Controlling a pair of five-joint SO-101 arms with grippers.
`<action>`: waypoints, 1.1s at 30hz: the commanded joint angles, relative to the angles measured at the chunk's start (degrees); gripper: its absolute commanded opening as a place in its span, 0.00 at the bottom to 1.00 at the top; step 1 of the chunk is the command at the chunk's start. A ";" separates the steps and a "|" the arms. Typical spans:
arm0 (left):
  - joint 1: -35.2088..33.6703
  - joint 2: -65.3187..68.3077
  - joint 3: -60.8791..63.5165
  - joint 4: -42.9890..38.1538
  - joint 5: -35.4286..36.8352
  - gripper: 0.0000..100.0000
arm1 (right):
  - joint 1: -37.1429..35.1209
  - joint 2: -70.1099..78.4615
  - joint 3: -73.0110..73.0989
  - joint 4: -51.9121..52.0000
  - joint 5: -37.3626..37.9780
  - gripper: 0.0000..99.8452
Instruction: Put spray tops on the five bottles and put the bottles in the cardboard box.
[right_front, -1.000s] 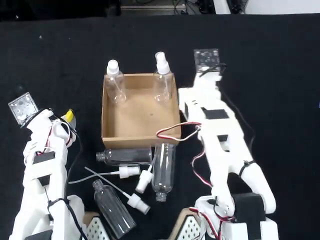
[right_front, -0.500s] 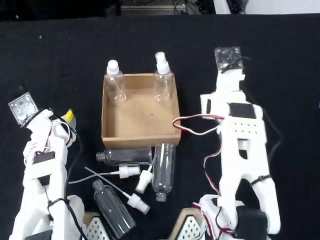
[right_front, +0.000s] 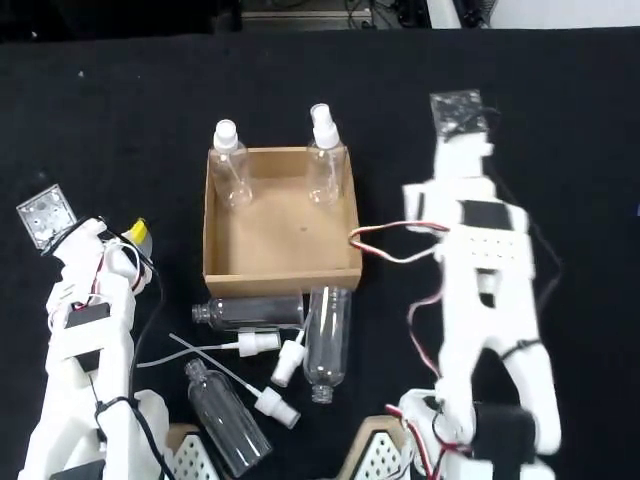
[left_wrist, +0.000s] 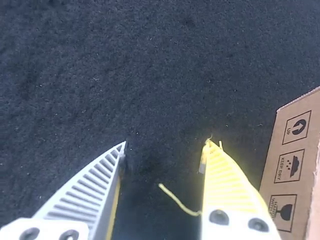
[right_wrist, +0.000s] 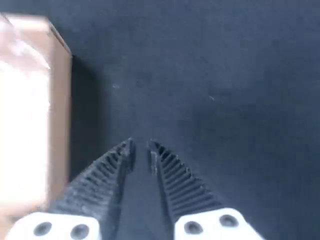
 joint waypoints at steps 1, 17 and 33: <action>0.66 -0.35 -0.48 -0.79 -0.35 0.22 | -5.71 5.67 -5.05 -10.64 -11.34 0.01; 0.66 -0.88 -0.84 -0.97 0.00 0.22 | -11.16 14.55 -5.14 -22.59 -23.56 0.01; 0.57 -0.88 -1.10 -1.05 -0.18 0.22 | -15.12 14.81 -5.14 -22.51 -23.47 0.01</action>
